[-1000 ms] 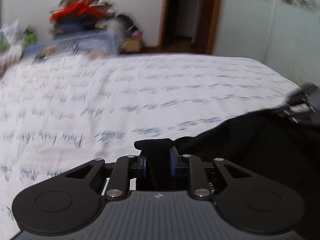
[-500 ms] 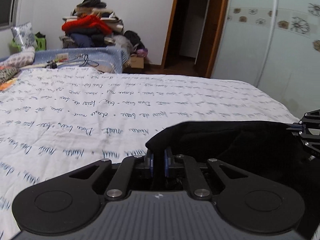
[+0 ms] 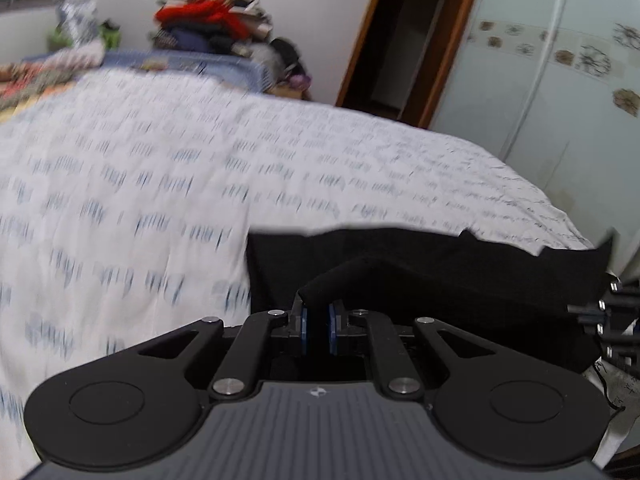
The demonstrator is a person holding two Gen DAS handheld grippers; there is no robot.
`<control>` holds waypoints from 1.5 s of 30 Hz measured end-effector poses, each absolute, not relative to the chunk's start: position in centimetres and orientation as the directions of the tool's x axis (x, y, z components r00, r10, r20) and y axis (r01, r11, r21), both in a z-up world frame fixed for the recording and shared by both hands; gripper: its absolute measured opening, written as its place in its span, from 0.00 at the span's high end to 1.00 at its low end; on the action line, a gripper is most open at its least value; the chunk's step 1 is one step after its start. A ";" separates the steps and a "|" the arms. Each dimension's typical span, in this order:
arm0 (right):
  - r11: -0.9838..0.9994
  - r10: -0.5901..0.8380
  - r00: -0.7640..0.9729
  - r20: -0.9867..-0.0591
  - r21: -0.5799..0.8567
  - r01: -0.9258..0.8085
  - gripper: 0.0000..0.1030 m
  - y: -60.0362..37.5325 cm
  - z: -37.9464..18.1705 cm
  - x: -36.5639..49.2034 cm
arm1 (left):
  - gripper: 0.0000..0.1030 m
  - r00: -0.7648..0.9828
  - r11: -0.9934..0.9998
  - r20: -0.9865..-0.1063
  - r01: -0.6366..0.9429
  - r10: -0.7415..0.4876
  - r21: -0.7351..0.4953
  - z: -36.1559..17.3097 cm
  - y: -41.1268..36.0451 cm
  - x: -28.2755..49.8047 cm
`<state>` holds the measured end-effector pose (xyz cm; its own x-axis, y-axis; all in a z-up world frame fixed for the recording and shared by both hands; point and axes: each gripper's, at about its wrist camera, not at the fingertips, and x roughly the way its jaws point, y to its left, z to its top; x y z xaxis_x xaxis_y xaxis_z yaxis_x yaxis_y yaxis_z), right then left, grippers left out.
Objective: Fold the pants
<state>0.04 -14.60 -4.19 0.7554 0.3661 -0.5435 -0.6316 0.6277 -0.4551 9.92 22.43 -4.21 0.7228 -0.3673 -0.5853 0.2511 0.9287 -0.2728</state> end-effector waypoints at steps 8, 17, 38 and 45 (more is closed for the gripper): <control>0.542 0.369 0.710 -0.600 -0.482 -0.688 0.97 -12.4 -6.6 -3.2 | 0.91 0.733 0.944 -0.595 0.246 -0.330 -0.221 -4.6 22.3 7.5; 0.537 0.361 0.697 -0.620 -0.473 -0.699 0.96 -12.7 -7.3 -3.8 | 0.85 0.765 0.991 -0.630 0.111 -0.133 -0.074 -4.7 23.1 6.7; 0.585 0.362 0.720 -0.592 -0.457 -0.670 0.97 -12.7 -5.9 -5.6 | 0.13 0.810 0.949 -0.529 0.313 -0.253 0.025 -1.2 9.2 6.4; 0.648 0.364 0.764 -0.533 -0.444 -0.619 0.76 -11.7 -5.0 -5.1 | 0.10 0.829 0.963 -0.530 0.257 -0.177 0.081 -2.0 4.3 7.2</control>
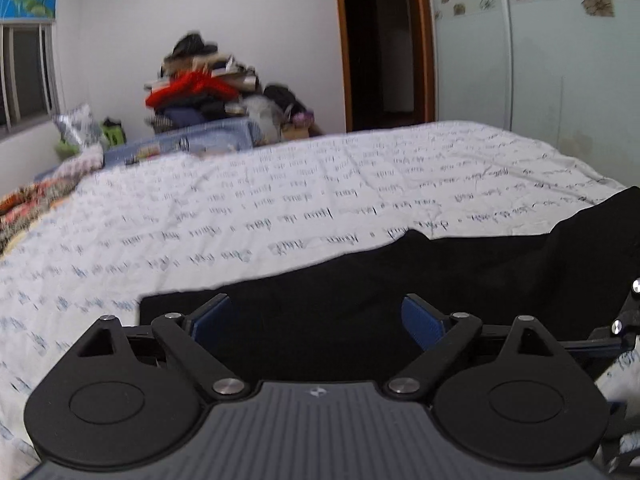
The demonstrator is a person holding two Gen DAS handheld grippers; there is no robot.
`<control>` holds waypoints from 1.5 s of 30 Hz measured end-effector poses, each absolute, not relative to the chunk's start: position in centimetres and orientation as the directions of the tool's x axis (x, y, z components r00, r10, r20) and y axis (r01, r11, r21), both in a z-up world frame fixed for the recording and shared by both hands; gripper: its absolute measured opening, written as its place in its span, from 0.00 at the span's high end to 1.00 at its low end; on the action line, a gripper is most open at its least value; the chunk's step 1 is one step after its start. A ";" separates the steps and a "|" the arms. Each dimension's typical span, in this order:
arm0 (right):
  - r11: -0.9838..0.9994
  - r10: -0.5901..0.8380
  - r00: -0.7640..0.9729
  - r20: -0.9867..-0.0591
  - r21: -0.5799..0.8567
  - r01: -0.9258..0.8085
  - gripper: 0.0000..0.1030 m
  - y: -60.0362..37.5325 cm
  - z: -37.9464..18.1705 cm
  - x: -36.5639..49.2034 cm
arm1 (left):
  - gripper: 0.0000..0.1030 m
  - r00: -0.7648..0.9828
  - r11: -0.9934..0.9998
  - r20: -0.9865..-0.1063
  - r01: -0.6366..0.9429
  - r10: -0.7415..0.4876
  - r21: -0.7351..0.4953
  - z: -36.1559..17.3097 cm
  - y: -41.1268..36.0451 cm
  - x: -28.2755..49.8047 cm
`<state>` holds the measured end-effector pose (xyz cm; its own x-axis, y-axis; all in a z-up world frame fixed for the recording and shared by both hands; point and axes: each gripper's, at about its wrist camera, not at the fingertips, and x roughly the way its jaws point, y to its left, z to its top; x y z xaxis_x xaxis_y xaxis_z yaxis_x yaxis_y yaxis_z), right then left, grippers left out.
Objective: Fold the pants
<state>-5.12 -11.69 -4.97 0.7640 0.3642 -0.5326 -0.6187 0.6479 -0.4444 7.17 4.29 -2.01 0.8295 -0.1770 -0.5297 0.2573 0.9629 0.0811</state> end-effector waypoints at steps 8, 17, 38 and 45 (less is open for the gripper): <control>0.844 0.184 0.839 -0.511 -0.356 -0.402 0.45 -19.3 -3.5 -4.4 | 0.10 0.738 0.937 -0.602 0.345 -0.304 -0.050 -3.5 1.4 8.1; 0.977 -0.097 0.836 -0.540 0.107 0.182 0.45 -36.0 -4.2 -3.7 | 0.10 0.592 0.773 -0.596 0.629 -0.542 -0.078 -3.8 -5.6 6.6; 0.791 -0.034 0.880 -0.474 0.525 0.314 0.92 -45.3 -7.4 -1.3 | 0.29 0.483 0.511 -0.645 0.844 -0.592 0.164 -6.4 -18.9 5.6; 0.748 -0.037 0.911 -0.411 0.593 0.298 0.94 -45.3 -6.2 -3.7 | 0.35 0.504 0.503 -0.635 0.840 -0.585 0.204 -7.2 -19.6 5.5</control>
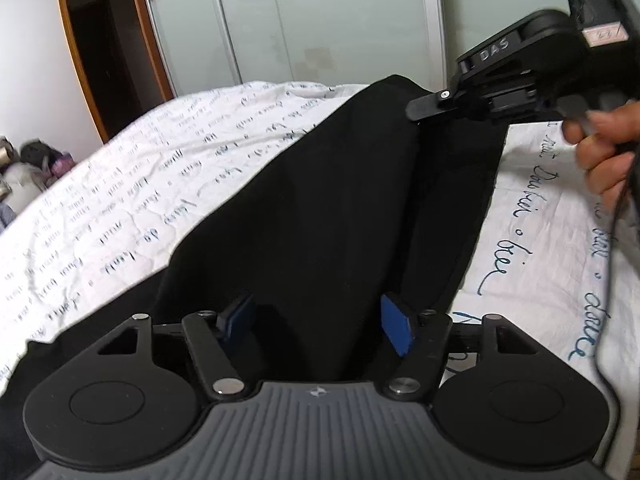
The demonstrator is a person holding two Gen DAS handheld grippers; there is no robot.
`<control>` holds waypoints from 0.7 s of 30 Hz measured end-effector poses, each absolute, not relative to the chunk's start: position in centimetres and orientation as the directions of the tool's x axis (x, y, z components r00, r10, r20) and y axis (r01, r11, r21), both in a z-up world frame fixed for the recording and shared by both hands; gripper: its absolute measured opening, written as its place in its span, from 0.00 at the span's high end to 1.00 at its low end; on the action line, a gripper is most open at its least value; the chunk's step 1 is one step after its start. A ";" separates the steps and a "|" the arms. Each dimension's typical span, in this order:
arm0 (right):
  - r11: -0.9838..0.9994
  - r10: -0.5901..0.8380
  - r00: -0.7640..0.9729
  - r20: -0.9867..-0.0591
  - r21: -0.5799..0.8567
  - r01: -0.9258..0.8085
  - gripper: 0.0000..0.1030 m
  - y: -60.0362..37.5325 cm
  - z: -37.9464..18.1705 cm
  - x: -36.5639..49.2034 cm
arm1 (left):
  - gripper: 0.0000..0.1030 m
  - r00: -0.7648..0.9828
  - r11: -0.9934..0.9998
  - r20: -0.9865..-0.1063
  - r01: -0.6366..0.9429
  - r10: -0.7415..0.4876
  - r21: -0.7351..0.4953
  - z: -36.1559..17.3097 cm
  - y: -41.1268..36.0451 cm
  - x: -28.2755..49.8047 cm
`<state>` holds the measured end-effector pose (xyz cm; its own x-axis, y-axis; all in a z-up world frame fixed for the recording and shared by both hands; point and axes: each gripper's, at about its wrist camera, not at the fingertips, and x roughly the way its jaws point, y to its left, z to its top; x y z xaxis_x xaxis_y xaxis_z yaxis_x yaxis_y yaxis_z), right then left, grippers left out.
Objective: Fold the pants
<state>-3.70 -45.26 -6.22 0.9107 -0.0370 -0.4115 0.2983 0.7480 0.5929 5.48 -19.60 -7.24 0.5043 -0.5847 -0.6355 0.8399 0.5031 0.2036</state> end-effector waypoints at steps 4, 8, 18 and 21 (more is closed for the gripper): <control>0.703 -0.036 0.932 -0.360 0.653 0.280 0.97 -45.7 -5.8 -4.9 | 0.35 0.538 0.417 -0.589 0.842 -0.603 0.342 -7.5 -20.6 3.2; 0.738 -0.053 0.933 -0.355 0.616 0.276 0.97 -45.5 -4.7 -4.8 | 0.35 0.551 0.416 -0.604 0.833 -0.576 0.363 -8.1 -21.5 3.5; 0.673 -0.219 0.851 -0.478 0.558 0.486 0.61 -49.4 -7.0 -3.7 | 0.33 0.546 0.471 -0.603 0.831 -0.582 0.297 -8.2 -21.5 4.9; 0.661 -0.249 0.834 -0.492 0.543 0.518 0.60 -51.3 -7.4 -2.7 | 0.19 0.594 0.485 -0.568 0.801 -0.570 0.351 -8.6 -21.5 4.2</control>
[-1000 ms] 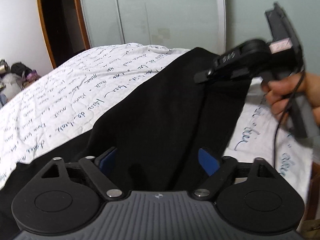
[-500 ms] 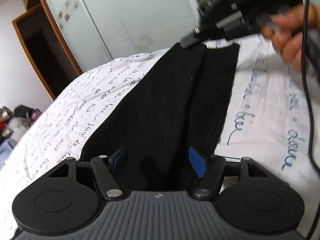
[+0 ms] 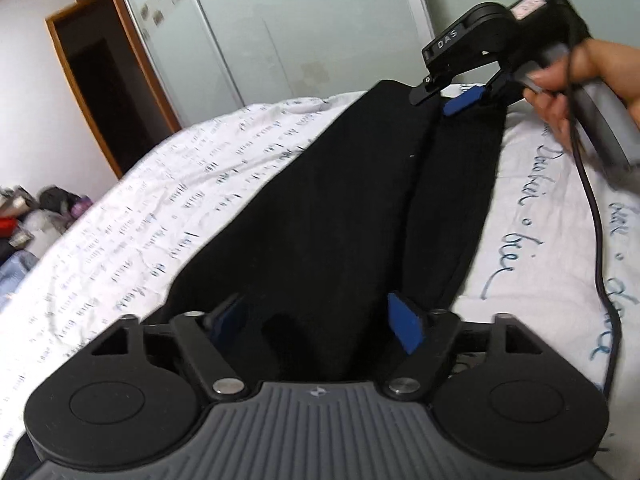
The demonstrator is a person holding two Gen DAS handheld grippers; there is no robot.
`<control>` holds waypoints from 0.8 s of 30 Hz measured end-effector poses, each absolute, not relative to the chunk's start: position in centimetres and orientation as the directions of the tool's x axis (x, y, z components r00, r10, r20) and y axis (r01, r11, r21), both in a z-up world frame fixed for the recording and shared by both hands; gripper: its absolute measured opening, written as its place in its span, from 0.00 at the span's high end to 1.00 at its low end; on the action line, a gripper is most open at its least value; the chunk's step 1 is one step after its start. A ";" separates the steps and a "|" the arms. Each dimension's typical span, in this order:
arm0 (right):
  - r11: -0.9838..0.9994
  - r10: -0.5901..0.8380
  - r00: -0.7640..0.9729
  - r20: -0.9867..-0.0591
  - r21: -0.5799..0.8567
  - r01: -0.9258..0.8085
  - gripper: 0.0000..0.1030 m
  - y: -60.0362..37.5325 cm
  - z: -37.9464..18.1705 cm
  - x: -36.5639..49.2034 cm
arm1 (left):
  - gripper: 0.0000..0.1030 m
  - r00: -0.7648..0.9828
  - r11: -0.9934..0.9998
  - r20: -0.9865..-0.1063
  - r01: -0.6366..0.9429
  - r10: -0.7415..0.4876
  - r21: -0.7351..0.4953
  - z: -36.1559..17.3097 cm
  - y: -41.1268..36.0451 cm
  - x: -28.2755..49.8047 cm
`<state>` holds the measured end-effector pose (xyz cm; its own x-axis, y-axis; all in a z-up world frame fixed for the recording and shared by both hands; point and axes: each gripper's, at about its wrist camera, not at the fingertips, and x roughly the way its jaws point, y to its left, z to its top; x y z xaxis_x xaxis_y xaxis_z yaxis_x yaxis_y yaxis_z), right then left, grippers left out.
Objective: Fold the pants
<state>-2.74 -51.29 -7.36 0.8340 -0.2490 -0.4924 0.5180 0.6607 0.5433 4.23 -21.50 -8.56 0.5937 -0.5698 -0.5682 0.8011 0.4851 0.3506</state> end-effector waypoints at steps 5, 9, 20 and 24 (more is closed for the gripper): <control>0.613 -0.242 0.829 -0.504 0.582 0.534 0.62 -54.3 -8.4 -0.6 | 0.19 0.581 0.501 -0.576 0.806 -0.575 0.314 -8.3 -21.3 4.3; 0.644 -0.264 0.841 -0.472 0.563 0.518 0.92 -54.3 -7.2 -0.2 | 0.39 0.472 0.511 -0.630 0.849 -0.617 0.136 -7.9 -20.5 6.0; 0.653 -0.356 0.825 -0.439 0.514 0.556 0.93 -52.5 -5.0 -7.2 | 0.41 0.373 0.412 -0.663 0.905 -0.650 0.105 -6.9 -19.6 4.6; 0.607 -0.344 0.801 -0.490 0.535 0.587 0.93 -53.1 -7.1 -8.4 | 0.41 0.314 0.378 -0.677 0.924 -0.666 0.056 -6.7 -19.1 4.2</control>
<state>-8.35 -53.11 -7.13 0.8013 -0.3437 -0.4896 0.5874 0.6070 0.5353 4.22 -19.11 -6.66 0.3136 -0.6658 -0.6770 0.9241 0.3780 0.0563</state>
